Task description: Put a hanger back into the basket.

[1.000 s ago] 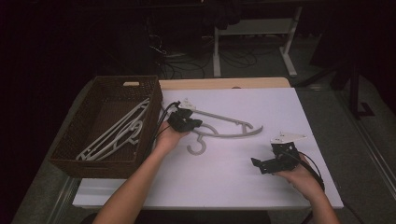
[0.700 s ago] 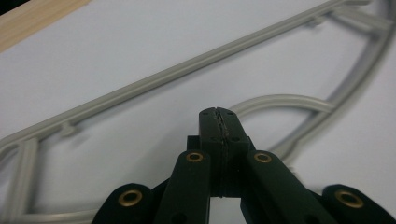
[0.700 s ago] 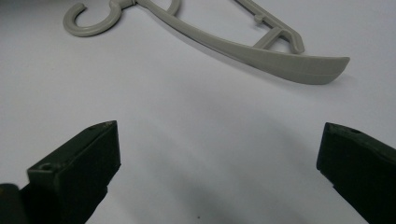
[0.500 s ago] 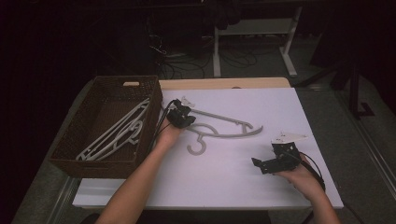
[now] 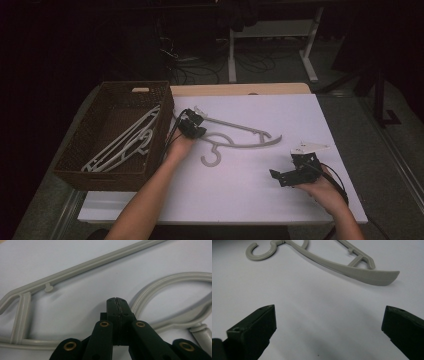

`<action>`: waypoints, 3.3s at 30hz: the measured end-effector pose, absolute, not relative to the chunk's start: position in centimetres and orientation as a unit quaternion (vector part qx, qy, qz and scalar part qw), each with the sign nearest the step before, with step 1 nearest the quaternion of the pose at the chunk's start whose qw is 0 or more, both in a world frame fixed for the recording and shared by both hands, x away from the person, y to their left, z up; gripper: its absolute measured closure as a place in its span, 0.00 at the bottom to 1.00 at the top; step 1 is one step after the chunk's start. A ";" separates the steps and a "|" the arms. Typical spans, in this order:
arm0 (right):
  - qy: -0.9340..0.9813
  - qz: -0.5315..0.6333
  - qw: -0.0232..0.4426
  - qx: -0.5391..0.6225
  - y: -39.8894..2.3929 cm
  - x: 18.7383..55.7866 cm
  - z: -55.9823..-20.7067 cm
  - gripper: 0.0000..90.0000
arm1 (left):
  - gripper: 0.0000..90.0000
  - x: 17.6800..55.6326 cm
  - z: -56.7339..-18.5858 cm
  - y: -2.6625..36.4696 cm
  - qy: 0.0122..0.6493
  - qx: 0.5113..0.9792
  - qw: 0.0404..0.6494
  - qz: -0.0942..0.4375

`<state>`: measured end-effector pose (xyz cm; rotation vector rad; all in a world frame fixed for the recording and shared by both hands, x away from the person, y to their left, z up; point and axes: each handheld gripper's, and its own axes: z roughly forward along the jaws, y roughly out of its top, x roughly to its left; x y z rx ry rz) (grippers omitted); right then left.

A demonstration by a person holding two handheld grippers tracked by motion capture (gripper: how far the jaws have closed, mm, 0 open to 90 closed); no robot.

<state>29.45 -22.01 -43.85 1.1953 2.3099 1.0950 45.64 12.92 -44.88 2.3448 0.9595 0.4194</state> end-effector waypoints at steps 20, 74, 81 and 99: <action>0.807 0.382 0.160 0.421 -22.0 29.5 -43.9 0.00 | 1.00 38.5 -44.4 11.6 0.277 0.916 0.290 0.027; 0.810 0.305 0.152 0.477 -17.8 39.2 -43.5 0.99 | 0.21 32.1 -42.8 15.7 0.186 0.880 0.438 -0.008; 0.810 0.296 0.154 0.483 -17.9 39.7 -44.2 0.99 | 0.21 32.1 -43.0 15.5 0.182 0.882 0.434 -0.010; 0.820 0.251 0.153 0.490 -16.9 40.3 -44.6 1.00 | 0.47 33.0 -44.3 13.5 0.135 0.916 0.376 -0.003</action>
